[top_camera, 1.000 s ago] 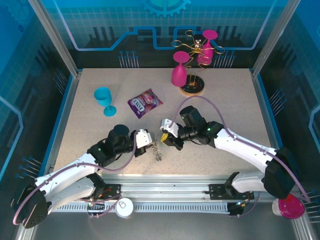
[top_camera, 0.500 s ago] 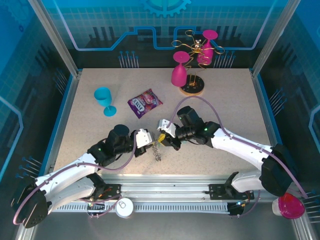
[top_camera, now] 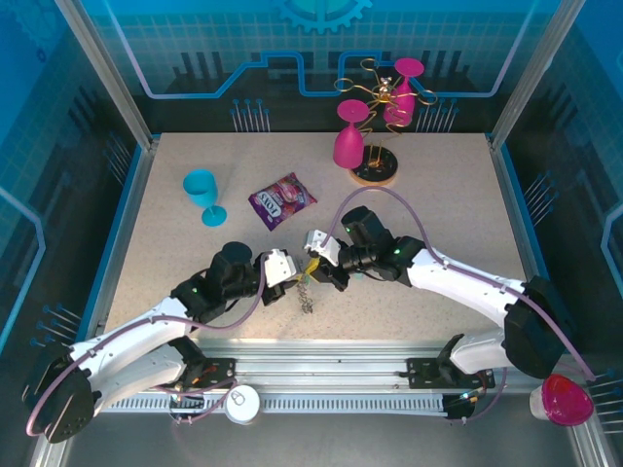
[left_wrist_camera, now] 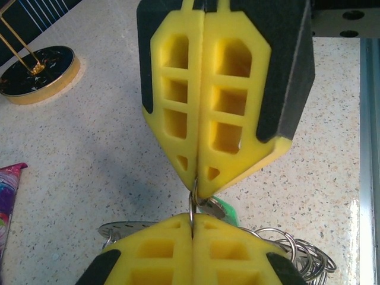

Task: Put the keys on the keyring

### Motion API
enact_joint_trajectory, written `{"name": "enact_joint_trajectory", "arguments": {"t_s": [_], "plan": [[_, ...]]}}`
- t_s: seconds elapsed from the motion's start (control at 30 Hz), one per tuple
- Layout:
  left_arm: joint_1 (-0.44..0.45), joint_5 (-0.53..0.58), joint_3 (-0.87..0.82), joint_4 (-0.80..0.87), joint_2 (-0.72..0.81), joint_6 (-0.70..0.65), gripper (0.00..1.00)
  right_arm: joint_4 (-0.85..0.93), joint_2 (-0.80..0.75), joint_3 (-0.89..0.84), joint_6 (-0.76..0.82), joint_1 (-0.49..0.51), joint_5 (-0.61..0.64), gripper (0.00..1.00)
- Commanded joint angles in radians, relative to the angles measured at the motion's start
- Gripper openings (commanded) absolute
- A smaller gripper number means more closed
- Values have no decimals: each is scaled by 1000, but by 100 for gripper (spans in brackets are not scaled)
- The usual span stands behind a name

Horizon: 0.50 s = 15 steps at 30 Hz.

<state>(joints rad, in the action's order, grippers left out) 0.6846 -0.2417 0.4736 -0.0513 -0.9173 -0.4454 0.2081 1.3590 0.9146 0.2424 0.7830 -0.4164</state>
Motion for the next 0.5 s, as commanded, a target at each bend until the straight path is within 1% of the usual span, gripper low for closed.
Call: {"name": "enact_joint_trajectory", "arguments": {"t_s": [0.0, 0.07, 0.23, 0.37, 0.47], "plan": [[6, -35, -7, -56, 8, 8, 0, -33, 17, 38, -58, 5, 92, 0], [5, -27, -11, -65, 13, 6, 0, -34, 19, 40, -104, -6, 120, 0], [6, 0, -19, -87, 19, -13, 0, -45, 32, 53, -220, -23, 113, 0], [12, 20, -21, -92, 24, -44, 0, -60, 51, 62, -303, -36, 62, 0], [29, 60, -32, -106, 36, -83, 0, -82, 59, 54, -354, -56, 6, 0]]}}
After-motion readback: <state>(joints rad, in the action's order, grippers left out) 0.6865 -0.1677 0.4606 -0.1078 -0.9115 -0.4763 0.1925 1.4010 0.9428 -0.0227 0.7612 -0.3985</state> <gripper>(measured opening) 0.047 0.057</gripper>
